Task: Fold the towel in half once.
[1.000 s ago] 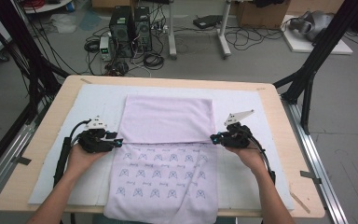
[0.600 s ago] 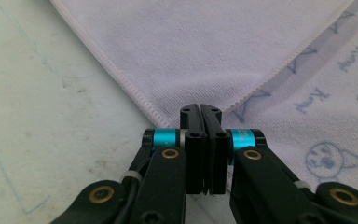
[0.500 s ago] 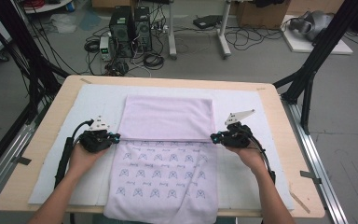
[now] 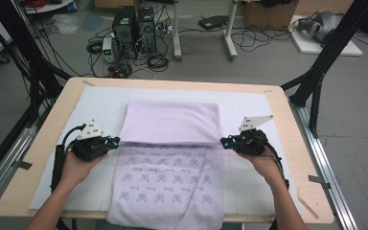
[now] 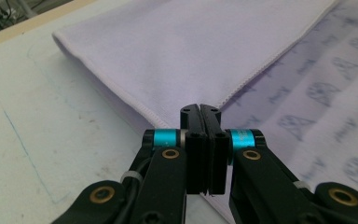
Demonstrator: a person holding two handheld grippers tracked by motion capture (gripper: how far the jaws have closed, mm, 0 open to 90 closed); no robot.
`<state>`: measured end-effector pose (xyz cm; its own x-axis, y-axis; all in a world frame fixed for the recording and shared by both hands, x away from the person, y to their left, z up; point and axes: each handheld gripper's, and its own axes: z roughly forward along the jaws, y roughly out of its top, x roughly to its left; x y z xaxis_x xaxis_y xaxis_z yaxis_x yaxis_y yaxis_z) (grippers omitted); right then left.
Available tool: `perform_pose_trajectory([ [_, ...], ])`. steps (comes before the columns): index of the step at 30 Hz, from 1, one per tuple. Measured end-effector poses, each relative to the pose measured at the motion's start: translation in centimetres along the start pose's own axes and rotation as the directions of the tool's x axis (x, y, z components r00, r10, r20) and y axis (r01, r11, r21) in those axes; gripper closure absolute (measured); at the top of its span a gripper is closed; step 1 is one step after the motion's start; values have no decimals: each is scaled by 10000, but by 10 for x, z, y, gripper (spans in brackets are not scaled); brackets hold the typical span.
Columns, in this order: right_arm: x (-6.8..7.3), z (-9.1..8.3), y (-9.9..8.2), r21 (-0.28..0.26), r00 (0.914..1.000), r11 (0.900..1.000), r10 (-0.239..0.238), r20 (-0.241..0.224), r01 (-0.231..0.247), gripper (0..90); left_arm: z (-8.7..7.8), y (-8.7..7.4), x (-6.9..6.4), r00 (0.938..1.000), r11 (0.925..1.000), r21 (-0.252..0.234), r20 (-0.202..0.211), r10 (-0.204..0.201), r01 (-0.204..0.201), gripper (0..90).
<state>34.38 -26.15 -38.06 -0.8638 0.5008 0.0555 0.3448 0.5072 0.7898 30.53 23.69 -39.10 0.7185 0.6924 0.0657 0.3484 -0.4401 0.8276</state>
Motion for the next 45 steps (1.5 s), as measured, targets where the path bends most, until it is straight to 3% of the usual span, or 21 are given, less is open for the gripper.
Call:
perform_pose_trajectory([
  [4, 25, -18, -7, -204, 9990, 9989, -432, -111, 430, 869, -22, -13, -21, 9998, 9998, -165, 188, 70, -67, 884],
  [8, 52, -34, -18, -502, 9973, 9973, -557, -477, 533, 870, -45, -28, -45, 9994, 9997, -225, 326, 138, -131, 884],
  [12, 80, -45, -31, -325, 9936, 9976, -633, -936, 605, 868, -67, -41, -67, 9974, 9996, -170, 677, 238, -227, 883],
  [14, 89, -50, -37, -566, 9883, 9964, -696, -1354, 624, 792, -71, -44, -74, 9956, 9992, -79, 851, 387, -381, 875],
  [15, 91, -50, -38, -539, 9853, 9971, -614, -1597, 534, 728, -71, -44, -74, 9945, 9992, -67, 969, 397, -392, 834],
  [16, 90, -50, -38, -459, 9878, 9976, -576, -1445, 514, 709, -69, -43, -73, 9945, 9992, -65, 971, 388, -383, 745],
  [20, 66, -36, -32, -151, 9953, 9997, -195, -948, 182, 644, -51, -34, -55, 9973, 9996, -62, 684, 285, -282, 608],
  [24, 32, -15, -15, -91, 9995, 10000, -8, -313, 5, 592, -20, -19, -29, 9991, 10000, 24, 420, 4, -5, 576],
  [26, 16, -4, -7, 190, 9999, 9998, 108, 30, -109, 559, -4, -11, -12, 9990, 9994, -26, 265, -354, 355, 572],
  [28, -2, 8, 3, 414, 9994, 9991, 89, 320, -102, 530, 12, -2, 5, 9985, 9987, 119, -246, -498, 501, 567],
  [31, -32, 27, 10, 562, 9962, 9971, 463, 733, -505, 479, 36, 6, 32, 9893, 9912, 75, -645, -1311, 1318, 549],
  [34, -59, 46, 16, 999, 9851, 9904, 802, 1523, -960, 438, 63, 7, 52, 9825, 9844, 590, -961, -1596, 1657, 533],
  [36, -70, 55, 18, 1078, 9783, 9886, 837, 1896, -1055, 414, 79, 7, 63, 9733, 9750, 875, -1248, -1928, 2044, 497],
  [38, -79, 66, 18, 1357, 9744, 9804, 1153, 1931, -1429, 399, 88, 7, 69, 9680, 9705, 960, -1432, -2063, 2210, 472],
  [40, -85, 77, 17, 1489, 9739, 9782, 1142, 1960, -1446, 397, 98, 6, 71, 9629, 9669, 811, -1425, -2290, 2419, 436],
  [42, -89, 84, 13, 1567, 9690, 9738, 1299, 2100, -1645, 402, 107, 4, 71, 9583, 9626, 893, -1547, -2402, 2557, 461],
  [44, -94, 91, 7, 1696, 9610, 9622, 1753, 2140, -2133, 429, 110, 3, 73, 9526, 9569, 955, -1632, -2569, 2744, 483],
  [45, -94, 92, 6, 1570, 9577, 9618, 1877, 2183, -2243, 505, 112, 5, 74, 9550, 9565, 912, -1357, -2638, 2772, 579],
])
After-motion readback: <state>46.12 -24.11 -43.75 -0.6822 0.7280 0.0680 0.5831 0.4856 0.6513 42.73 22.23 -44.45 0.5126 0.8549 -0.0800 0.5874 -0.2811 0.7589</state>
